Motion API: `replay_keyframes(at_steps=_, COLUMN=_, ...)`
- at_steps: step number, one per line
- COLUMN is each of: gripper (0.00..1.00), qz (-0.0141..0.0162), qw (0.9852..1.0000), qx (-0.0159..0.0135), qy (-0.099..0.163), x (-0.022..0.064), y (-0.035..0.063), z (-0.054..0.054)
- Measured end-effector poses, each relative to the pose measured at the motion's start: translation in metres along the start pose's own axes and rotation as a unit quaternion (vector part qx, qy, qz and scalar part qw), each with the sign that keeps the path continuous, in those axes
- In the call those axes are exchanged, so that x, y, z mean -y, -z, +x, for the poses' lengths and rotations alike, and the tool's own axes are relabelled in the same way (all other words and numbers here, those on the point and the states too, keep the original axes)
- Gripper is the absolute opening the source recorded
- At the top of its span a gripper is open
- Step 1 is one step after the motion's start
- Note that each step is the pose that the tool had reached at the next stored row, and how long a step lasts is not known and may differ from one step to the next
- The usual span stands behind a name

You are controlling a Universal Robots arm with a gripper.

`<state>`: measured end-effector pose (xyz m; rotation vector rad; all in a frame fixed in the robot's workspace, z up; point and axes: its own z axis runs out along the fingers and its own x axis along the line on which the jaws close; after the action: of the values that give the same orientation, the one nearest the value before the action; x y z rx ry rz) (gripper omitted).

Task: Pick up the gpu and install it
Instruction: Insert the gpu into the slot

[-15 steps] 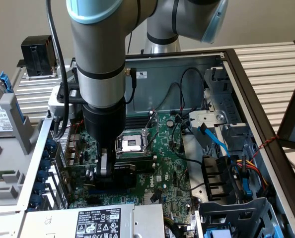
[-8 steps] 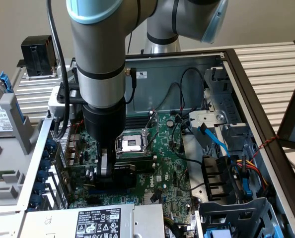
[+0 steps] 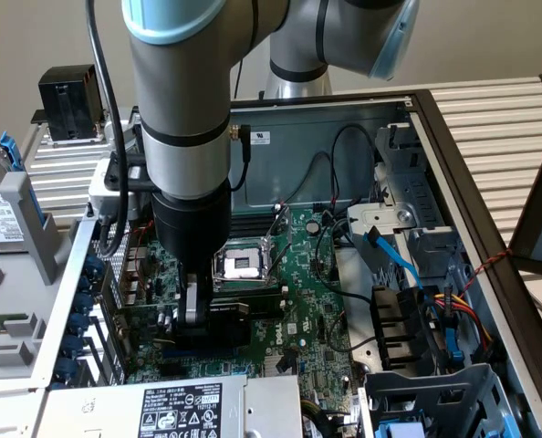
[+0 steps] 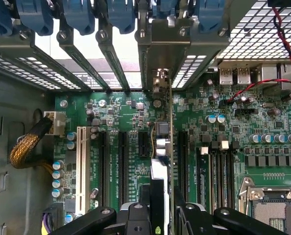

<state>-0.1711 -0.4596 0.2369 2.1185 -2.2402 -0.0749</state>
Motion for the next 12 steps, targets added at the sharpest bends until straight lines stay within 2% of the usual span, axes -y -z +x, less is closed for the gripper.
replay_keyframes(at_steps=12, gripper=0.28, qz=0.0000, qw=1.0000, qx=-0.0004, qy=0.005, x=-0.0003, y=-0.0004, z=0.0000)
